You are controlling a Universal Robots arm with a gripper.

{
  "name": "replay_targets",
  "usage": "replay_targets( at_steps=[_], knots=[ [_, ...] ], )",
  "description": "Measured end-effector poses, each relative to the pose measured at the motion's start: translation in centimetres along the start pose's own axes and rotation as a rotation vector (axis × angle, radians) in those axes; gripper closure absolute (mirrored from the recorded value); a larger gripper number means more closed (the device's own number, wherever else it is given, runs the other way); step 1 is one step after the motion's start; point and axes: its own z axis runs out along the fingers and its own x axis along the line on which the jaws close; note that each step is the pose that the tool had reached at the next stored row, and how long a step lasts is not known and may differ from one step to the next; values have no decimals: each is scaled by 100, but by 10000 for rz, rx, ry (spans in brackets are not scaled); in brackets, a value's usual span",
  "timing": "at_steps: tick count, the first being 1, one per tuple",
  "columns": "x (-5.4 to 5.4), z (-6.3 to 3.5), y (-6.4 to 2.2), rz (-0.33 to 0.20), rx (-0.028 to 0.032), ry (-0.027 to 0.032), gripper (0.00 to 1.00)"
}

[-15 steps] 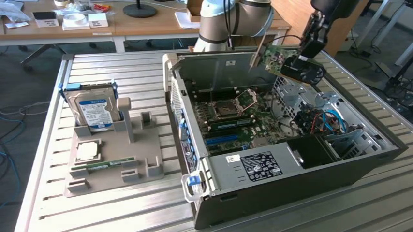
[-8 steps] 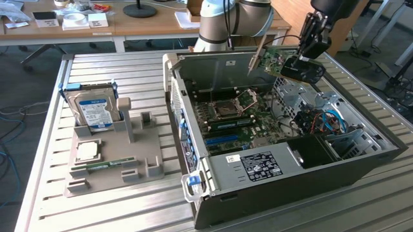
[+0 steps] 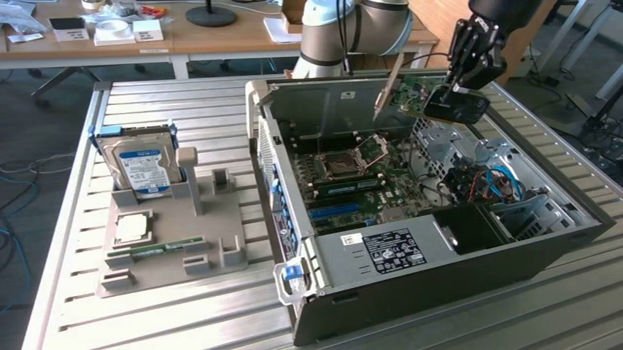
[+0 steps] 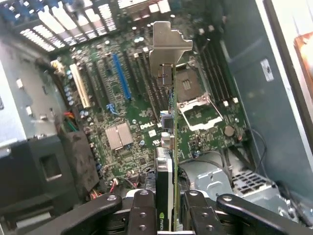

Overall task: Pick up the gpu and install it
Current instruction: 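Insert the gpu into the slot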

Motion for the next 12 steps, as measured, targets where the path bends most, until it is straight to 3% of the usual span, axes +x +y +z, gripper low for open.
replay_targets(
  at_steps=[12],
  knots=[
    [0,5,0,-2157,-48,158,73]
  ],
)
